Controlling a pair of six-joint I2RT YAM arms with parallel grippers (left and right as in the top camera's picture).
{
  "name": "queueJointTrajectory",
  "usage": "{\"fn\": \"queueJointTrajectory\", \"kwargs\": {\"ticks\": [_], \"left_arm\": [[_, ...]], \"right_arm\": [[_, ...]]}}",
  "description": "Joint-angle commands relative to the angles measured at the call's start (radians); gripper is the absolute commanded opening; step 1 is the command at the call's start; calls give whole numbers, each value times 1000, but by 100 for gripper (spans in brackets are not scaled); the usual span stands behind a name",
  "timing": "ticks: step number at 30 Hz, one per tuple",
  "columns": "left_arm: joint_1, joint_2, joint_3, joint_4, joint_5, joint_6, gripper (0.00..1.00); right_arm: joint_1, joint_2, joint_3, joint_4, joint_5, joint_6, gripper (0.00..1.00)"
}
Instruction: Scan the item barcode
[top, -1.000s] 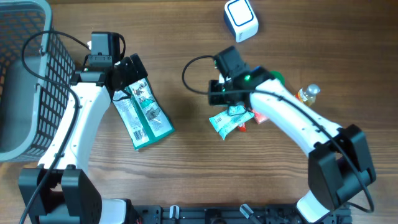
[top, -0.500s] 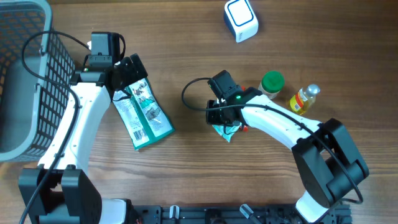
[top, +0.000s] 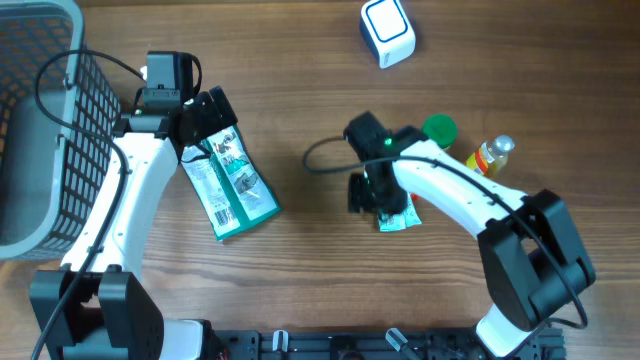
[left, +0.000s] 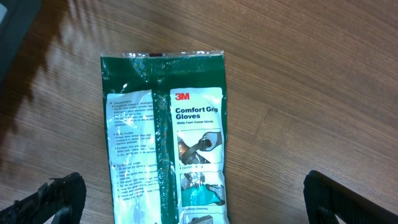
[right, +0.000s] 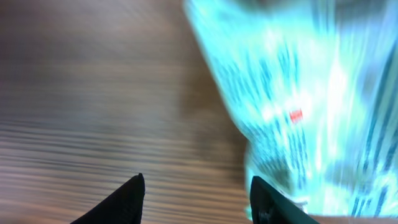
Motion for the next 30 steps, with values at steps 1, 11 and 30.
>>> {"fn": "queueJointTrajectory", "kwargs": {"ticks": [1,11,30], "left_arm": [[2,2,3,2,-10,4,100],[2,2,3,2,-10,4,100],[0,27,-73,-68,73,2,5]], "right_arm": [[18,-14,67,87,-180,-80,57],[121,46,7,354,-209,-93,62],[122,64,-6,349,-148,-91,71]]}}
